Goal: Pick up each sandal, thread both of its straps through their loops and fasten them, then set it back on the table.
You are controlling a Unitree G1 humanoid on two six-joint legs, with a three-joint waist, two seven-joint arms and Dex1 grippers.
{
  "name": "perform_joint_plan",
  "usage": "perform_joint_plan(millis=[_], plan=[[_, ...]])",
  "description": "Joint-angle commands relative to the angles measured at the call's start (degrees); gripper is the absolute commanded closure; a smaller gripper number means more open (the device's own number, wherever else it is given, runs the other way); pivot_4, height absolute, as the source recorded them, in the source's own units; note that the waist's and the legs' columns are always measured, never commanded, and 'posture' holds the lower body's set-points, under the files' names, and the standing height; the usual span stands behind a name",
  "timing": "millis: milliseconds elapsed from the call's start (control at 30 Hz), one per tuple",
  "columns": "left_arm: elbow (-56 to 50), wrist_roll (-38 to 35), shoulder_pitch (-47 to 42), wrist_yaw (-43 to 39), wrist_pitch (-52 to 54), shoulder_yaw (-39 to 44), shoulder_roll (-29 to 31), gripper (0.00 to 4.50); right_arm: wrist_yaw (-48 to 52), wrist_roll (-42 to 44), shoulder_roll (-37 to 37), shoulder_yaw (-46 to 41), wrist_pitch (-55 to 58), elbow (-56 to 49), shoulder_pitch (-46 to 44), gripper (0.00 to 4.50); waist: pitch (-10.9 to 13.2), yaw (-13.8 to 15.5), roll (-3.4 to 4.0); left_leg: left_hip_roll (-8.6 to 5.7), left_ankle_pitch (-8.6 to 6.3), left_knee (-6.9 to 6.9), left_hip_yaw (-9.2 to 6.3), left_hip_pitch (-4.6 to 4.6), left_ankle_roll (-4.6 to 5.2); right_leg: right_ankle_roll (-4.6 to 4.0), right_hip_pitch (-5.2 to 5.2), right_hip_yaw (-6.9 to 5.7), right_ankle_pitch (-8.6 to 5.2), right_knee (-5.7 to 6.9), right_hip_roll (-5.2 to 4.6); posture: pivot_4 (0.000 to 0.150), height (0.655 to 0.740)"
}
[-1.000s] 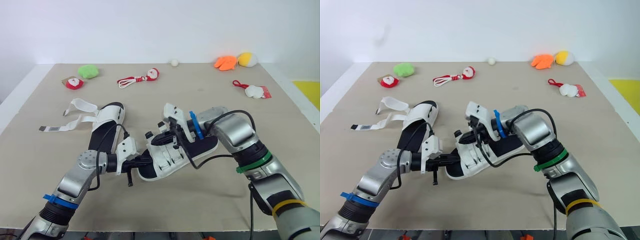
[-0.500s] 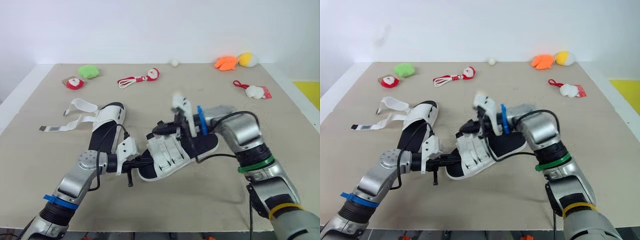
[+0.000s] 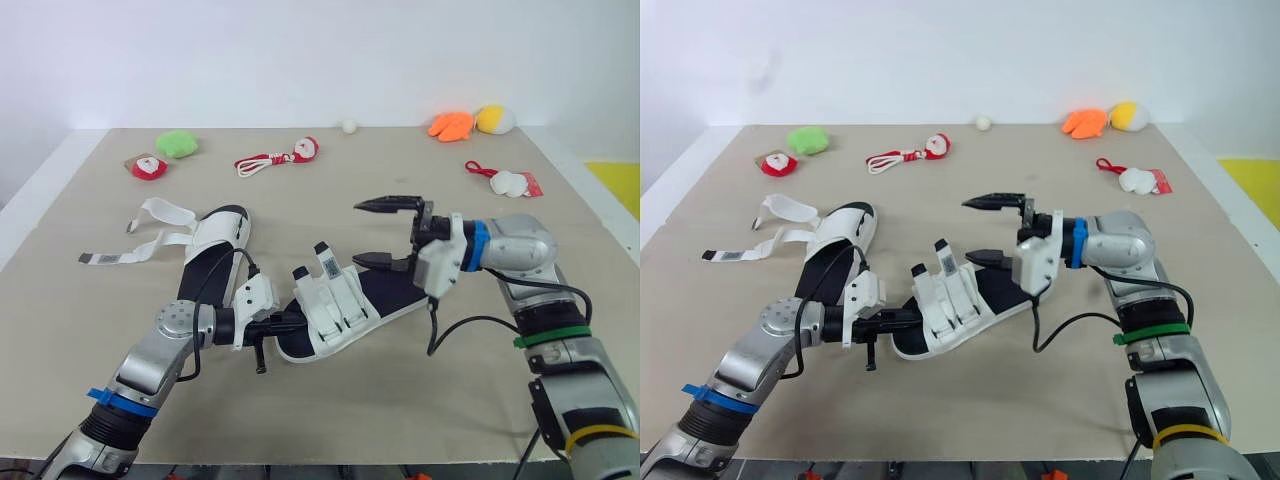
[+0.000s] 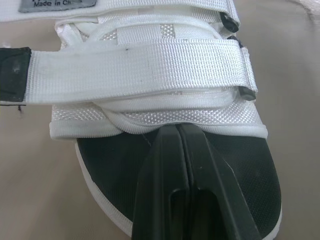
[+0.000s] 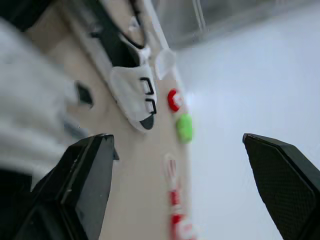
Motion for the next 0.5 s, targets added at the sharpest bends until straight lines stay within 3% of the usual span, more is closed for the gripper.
perform_joint_plan(millis=[33,267,500], plan=[[2.01,1.12,1.55,-0.45,1.71,-2.98,-0.06,4.5,-3.94,-6.77,-0.61,-0.74,-17.0,7.78,-4.38,0.07,0.0,-0.01,-0.01,0.0,0.0,-0.01,0.02,0.03,0.0,-0.18,0.01,0.03,0.11,0.0,0.0,0.15,0.74],[1.48,0.95,1.77,-0.12,2.02,-2.19,-0.02,4.5,-19.89,-27.57,-3.02,2.62,-19.27,5.74,-3.76,0.07,0.0,0.1,-0.01,-0.1,0.0,0.0,0.06,0.05,-0.01,-0.28,0.0,0.14,0.19,0.01,-0.09,0.15,0.74],[0.4,0.6,2.72,0.52,2.49,-1.59,0.31,4.5,-43.67,-49.14,-5.11,4.11,-19.27,4.75,-4.87,0.07,0.0,0.06,-0.01,-0.12,0.01,-0.01,0.07,0.1,-0.02,-0.33,0.0,0.18,0.17,0.05,-0.08,0.15,0.74]])
